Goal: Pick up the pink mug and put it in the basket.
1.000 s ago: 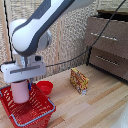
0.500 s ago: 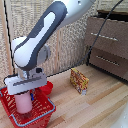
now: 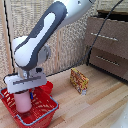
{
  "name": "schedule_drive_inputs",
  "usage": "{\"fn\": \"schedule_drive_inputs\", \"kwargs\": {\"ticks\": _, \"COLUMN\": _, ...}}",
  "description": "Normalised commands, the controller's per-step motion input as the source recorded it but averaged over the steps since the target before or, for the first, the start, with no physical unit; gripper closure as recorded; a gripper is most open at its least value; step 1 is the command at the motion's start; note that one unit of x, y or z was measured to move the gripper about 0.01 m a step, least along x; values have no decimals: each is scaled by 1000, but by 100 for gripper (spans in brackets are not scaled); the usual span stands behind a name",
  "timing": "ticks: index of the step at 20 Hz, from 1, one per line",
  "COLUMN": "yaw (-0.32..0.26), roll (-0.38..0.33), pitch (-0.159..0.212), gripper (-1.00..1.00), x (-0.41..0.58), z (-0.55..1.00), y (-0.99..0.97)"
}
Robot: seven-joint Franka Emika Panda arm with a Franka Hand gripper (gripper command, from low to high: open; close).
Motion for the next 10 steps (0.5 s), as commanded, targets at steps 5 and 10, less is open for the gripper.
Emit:
{"fn": "schedule_drive_inputs", "kwargs": {"ticks": 5, "yaw": -12, "roll": -5, "pitch": -63, "gripper": -100, "x": 37, "z": 567, "y": 0}}
{"fn": "schedule_drive_inputs", "kwargs": {"ticks": 10, "yaw": 11, "roll": -10, "pitch": 1, "gripper": -100, "x": 155, "z": 961, "y": -49}}
